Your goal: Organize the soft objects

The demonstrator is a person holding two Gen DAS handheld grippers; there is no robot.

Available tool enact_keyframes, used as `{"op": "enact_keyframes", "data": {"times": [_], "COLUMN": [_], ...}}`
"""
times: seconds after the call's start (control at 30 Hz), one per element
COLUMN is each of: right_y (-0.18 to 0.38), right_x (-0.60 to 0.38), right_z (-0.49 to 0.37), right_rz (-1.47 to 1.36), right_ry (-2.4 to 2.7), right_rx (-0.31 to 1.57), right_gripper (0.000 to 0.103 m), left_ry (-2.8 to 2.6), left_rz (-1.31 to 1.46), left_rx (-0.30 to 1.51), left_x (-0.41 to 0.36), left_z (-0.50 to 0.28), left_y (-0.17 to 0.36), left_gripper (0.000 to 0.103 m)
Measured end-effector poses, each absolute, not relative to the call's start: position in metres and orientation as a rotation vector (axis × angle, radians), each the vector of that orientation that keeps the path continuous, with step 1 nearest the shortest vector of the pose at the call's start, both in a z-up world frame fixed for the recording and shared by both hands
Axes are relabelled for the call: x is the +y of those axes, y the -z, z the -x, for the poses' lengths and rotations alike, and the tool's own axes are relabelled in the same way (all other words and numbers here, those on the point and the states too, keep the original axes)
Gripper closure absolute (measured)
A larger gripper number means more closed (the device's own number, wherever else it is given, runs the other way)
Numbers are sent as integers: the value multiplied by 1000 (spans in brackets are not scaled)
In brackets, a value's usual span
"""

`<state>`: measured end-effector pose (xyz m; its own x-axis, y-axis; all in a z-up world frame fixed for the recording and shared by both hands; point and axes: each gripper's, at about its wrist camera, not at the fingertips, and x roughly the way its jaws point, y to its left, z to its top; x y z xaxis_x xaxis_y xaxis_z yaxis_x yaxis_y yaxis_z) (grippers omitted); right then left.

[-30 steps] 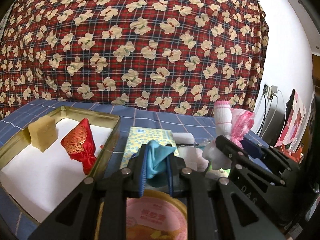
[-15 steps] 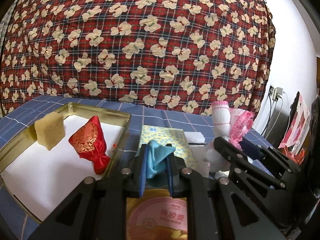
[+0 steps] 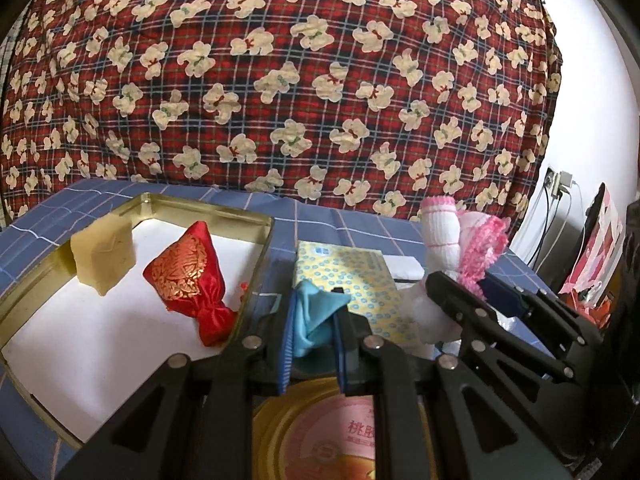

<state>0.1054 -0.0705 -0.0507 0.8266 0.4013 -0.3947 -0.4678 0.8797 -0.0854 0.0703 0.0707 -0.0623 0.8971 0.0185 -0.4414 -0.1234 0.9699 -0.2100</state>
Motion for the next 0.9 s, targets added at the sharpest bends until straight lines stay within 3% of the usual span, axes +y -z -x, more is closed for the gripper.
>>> {"op": "enact_keyframes", "data": {"times": [0.9], "right_y": [44], "right_x": [-46], "right_z": [-115], "right_rz": [216], "right_ry": [-518], "right_rx": [388], "right_gripper": [68], "left_ry": [-12], "left_rz": [258], "left_rx": [506], "left_x": [87], "left_z": [-79], "left_y": [54], "left_gripper": [88]}}
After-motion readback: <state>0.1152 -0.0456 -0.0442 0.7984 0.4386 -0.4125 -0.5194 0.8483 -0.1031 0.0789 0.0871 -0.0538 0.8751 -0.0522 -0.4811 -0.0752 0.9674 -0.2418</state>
